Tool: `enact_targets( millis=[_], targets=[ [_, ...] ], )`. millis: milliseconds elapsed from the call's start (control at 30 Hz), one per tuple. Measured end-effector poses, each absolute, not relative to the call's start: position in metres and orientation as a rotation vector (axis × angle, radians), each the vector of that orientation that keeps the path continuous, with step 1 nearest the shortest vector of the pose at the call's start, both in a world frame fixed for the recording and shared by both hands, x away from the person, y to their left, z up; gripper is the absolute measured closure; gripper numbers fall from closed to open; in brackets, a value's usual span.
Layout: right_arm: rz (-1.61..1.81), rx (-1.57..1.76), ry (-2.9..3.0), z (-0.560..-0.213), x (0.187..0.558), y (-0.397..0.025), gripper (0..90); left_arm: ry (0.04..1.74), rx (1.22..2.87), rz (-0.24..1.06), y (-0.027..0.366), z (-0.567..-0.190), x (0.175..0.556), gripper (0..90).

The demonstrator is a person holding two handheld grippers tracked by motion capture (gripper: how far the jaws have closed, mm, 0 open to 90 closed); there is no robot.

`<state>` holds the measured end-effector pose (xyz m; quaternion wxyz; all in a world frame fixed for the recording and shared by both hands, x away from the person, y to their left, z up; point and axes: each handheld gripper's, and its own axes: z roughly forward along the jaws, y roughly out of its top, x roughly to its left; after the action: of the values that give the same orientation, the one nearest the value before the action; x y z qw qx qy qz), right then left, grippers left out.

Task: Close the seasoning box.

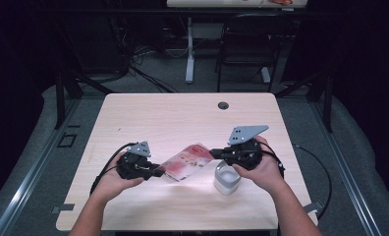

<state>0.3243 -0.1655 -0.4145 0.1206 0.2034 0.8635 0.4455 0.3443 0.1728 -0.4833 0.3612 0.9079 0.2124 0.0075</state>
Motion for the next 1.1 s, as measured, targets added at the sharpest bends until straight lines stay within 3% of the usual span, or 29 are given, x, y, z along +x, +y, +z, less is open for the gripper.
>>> enact_targets(
  millis=[867, 1100],
  targets=[
    [1.199, 0.573, 2.562, -0.423, 0.328, -0.146, 89.7, 0.59, 2.368, 0.018, 0.17, -0.516, 0.345, 76.8],
    [1.157, 0.555, 2.553, -0.423, 0.325, -0.146, 89.7, 0.604, 2.372, 0.044, 0.166, -0.518, 0.345, 73.2]
  ],
)
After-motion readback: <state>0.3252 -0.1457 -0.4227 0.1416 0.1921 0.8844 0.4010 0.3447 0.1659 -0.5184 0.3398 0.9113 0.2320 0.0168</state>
